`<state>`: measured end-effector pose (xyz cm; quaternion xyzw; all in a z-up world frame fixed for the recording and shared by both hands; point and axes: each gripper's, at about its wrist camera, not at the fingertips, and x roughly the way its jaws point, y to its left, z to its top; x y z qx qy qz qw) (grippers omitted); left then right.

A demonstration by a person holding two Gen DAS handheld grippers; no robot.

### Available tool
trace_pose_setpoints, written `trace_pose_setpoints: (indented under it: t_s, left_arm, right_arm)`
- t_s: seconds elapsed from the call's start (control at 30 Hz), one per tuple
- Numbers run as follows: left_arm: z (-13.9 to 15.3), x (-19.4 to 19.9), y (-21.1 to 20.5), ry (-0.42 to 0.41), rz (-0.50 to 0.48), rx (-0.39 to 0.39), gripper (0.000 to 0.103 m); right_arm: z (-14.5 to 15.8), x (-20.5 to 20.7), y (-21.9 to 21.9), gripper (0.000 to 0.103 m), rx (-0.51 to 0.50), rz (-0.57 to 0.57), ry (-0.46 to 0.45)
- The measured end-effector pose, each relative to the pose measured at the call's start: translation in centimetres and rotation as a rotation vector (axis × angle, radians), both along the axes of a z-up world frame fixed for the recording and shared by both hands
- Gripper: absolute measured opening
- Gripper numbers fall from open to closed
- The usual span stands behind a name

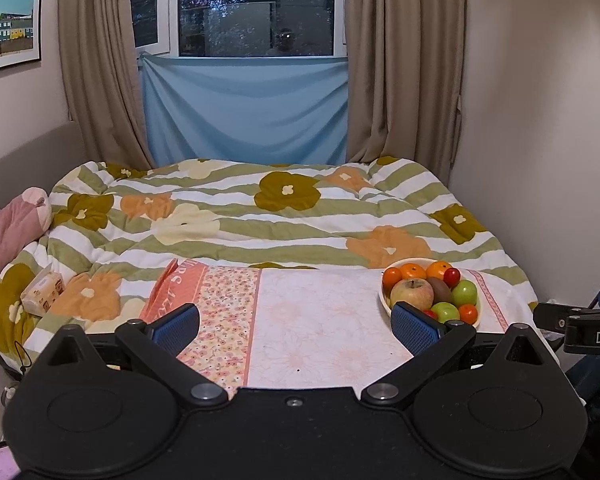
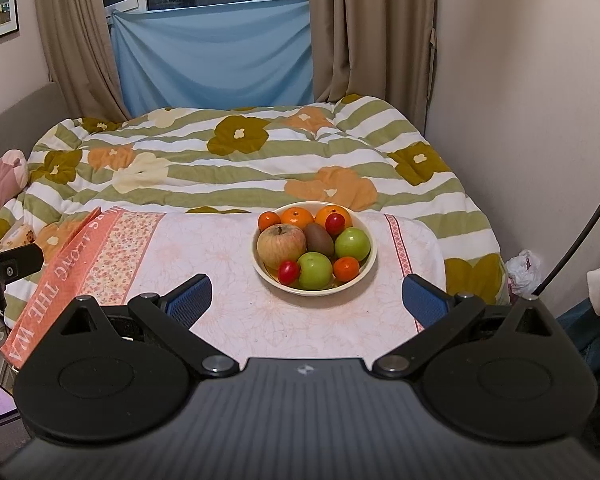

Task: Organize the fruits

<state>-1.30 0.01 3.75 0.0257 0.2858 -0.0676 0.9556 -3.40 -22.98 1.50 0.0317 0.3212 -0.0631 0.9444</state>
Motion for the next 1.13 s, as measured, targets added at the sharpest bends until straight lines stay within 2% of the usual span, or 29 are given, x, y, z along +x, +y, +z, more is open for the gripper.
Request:
trace_pose_setpoints:
  t_s: [0.4, 0.63, 1.13]
  left_arm:
    - [-0.03, 0.00, 0.23, -0.005, 0.005, -0.005, 0.103]
    - [-0.17, -0.22, -0.11, -0.018, 0.024, 0.035, 0.103]
    - [-0.09, -0.44, 0.21, -0.013, 0.015, 0.006, 0.103]
  right_arm:
    - [0.05, 0.12, 0.09, 0.103, 0.006, -0.003, -0.005]
    - [0.06, 0.10, 0.10, 0.103, 0.008, -0.003, -0.005]
    - [0.29, 0.03, 0.46, 0.103, 0.009, -0.001, -0.007]
